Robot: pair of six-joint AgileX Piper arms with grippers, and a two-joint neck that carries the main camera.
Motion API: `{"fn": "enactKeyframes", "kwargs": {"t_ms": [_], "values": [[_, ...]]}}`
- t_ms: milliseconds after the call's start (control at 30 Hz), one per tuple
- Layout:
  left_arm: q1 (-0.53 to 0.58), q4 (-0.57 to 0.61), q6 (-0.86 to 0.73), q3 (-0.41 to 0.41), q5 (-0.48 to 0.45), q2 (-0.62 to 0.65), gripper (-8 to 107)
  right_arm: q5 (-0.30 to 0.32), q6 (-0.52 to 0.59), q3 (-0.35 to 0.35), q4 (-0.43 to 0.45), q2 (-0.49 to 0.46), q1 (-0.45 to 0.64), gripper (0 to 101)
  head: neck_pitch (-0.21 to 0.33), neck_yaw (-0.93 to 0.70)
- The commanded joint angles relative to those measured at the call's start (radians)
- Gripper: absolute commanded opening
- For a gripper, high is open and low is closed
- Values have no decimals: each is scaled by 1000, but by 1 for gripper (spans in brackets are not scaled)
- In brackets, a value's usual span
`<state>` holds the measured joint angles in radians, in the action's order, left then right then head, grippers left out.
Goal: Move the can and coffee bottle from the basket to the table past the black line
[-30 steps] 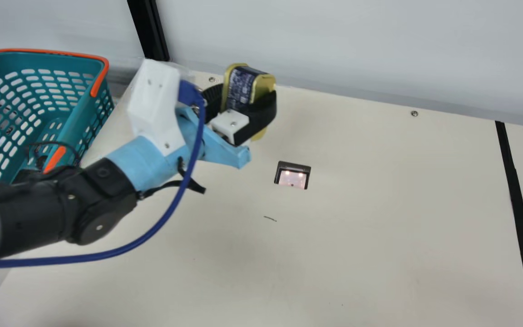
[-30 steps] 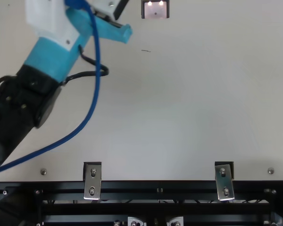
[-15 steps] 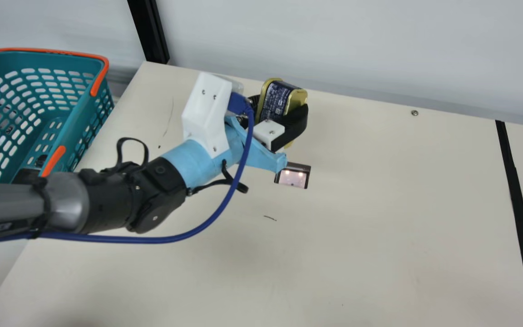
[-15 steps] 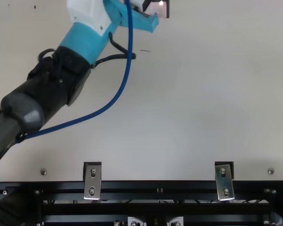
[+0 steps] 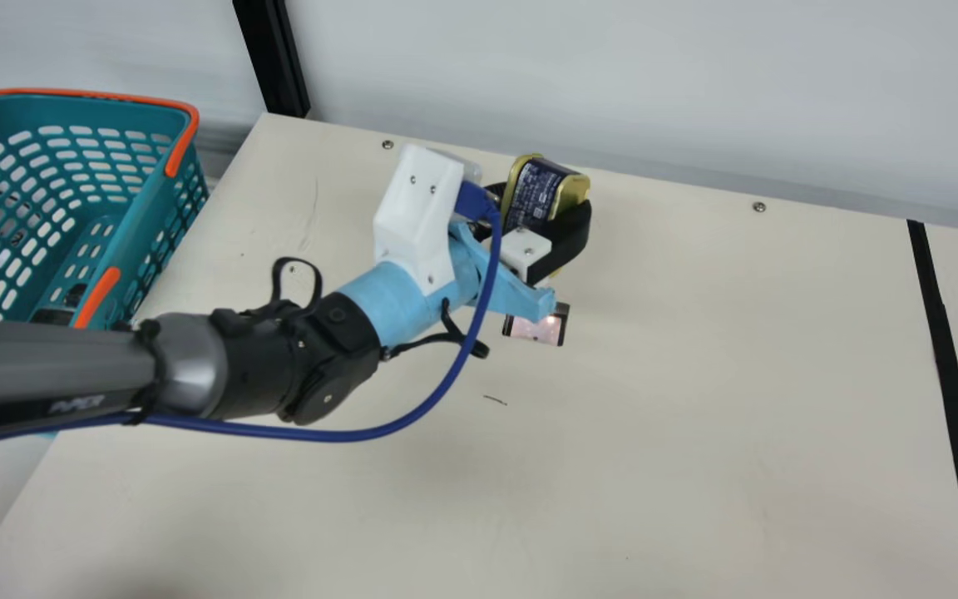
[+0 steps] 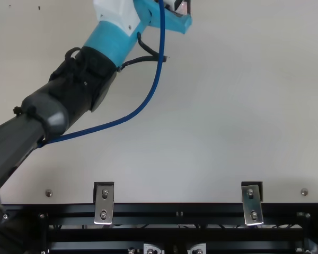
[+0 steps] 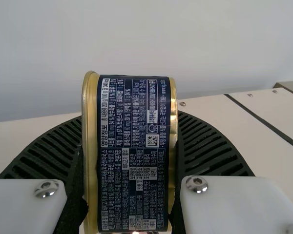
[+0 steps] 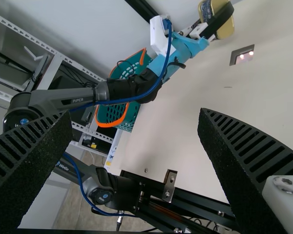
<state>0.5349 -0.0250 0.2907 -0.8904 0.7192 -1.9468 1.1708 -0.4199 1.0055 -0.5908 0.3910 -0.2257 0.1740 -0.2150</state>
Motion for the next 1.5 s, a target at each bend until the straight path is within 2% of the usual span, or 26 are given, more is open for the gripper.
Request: {"fn": "enactKeyframes", "kwargs": {"t_ms": [0,667,833,1067,1300,1467], "values": [[4,4,-3,-5,3,-9,10,0,0,0,0,0,0,101,12,10],[31,54,-55,-76,12,-92,10,0,0,0,0,0,0,101,12,10],[30,58,-78,-78,22,-78,10,0,0,0,0,0,0,101,12,10],[4,15,-117,-32,-6,38,10,0,0,0,0,0,0,101,12,10],[-40,-72,-134,15,-162,232,10,0,0,0,0,0,0,101,12,10],[-80,-153,-109,12,-257,359,10,0,0,0,0,0,0,101,12,10]]}}
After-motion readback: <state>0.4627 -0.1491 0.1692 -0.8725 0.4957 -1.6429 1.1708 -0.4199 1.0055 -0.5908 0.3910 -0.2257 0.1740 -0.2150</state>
